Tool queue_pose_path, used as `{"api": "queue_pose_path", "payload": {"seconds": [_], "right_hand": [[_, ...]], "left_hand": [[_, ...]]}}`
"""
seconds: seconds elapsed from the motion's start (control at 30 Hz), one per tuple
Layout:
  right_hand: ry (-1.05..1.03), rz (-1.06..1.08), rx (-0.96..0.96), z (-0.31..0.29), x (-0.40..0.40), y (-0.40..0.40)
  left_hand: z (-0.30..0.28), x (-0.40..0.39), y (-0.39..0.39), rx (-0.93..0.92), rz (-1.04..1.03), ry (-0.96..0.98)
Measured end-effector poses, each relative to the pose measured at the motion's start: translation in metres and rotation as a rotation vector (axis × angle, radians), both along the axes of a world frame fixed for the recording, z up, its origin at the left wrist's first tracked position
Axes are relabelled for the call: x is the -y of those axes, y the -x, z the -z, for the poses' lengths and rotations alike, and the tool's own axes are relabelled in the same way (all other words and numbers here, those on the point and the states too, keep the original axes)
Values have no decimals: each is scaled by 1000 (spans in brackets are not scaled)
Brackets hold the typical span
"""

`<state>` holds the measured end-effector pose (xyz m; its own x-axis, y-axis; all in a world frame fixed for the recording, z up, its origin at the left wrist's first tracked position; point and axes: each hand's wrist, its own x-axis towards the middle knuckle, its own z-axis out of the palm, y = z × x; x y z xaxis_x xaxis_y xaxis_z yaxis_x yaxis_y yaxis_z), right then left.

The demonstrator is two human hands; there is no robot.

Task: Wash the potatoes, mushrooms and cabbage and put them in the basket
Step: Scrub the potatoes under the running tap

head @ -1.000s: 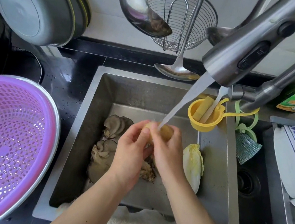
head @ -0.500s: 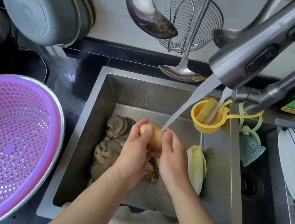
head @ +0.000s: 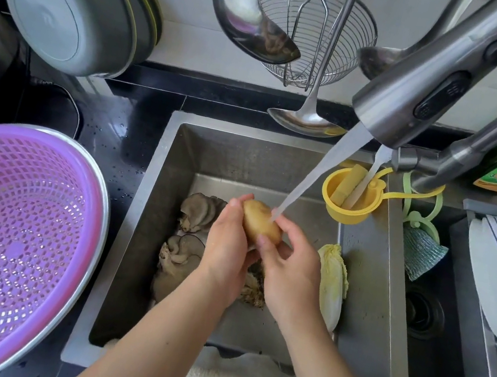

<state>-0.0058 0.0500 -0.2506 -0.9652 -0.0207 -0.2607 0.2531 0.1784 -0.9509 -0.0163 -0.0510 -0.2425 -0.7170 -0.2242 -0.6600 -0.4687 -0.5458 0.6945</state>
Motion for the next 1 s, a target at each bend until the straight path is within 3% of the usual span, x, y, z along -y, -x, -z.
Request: {"api": "queue_pose_path", "payload": {"seconds": [0.1,0.23,0.33,0.43,0.57,0.63,0.7,0.8,0.9,1.0], "right_hand": [[-11,-38,-64,6,-2,-4],[-86,-156,-108,7,-13,-6],[139,-35,30,-1,-21,-6],[254,134,209,-3,-23,-3],[499,58,539,-4,-6,1],[644,34,626,-8,4,3],[699,5,609,-9,8,6],[606,-54,476,-7,-2,7],[351,-123,297,-3,-9,6],[283,-129,247,0,-7,3]], "left_hand": [[0,6,10,109,-30,-122],[3,7,8,37,39,-217],[7,6,9,44,-42,-41],[9,10,15,101,-139,-75],[0,6,19,72,-168,-229],[-3,1,20,43,-137,-161],[0,-1,18,-43,-77,12],[0,7,15,-166,46,197],[-3,16,9,-198,204,228],[-5,7,-3,-183,359,132]]}}
